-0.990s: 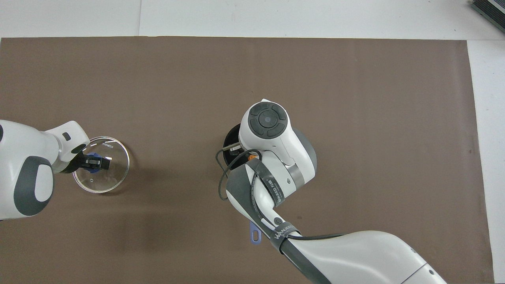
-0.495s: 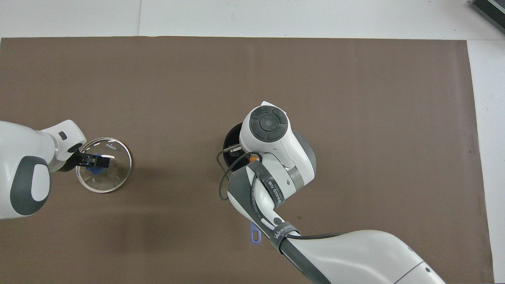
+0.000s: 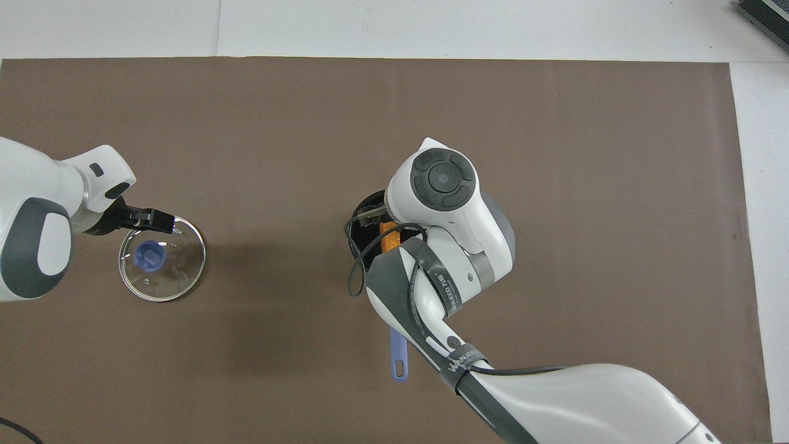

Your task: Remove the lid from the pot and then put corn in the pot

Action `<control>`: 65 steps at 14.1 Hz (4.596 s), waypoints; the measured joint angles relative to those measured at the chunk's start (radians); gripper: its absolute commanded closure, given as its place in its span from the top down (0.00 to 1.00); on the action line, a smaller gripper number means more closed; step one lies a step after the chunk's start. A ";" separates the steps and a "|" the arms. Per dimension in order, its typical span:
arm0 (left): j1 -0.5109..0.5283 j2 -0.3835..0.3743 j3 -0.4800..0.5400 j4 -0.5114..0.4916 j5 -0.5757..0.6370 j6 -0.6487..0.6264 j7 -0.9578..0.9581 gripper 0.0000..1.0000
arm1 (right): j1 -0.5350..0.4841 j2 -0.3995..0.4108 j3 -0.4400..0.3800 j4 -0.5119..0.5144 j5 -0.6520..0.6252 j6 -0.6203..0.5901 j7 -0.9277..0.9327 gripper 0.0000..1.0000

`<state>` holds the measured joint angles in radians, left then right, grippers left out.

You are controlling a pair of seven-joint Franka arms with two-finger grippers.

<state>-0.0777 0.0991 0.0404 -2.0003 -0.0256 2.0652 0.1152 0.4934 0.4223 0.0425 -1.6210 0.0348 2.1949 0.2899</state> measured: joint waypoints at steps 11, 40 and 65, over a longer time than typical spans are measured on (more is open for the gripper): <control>-0.014 0.004 0.008 0.322 0.000 -0.370 -0.045 1.00 | -0.287 -0.317 -0.012 0.004 -0.002 -0.358 -0.011 1.00; -0.009 -0.019 0.017 0.479 0.000 -0.591 -0.045 1.00 | -0.382 -0.534 -0.154 0.069 -0.059 -0.737 -0.297 1.00; -0.009 -0.055 0.015 0.516 0.000 -0.612 -0.044 1.00 | -0.381 -0.534 -0.153 0.063 -0.053 -0.737 -0.297 1.00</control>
<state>-0.0865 0.0445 0.0553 -1.4840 -0.0251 1.4527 0.0707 0.1121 -0.1119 -0.1108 -1.5579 -0.0184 1.4574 -0.0072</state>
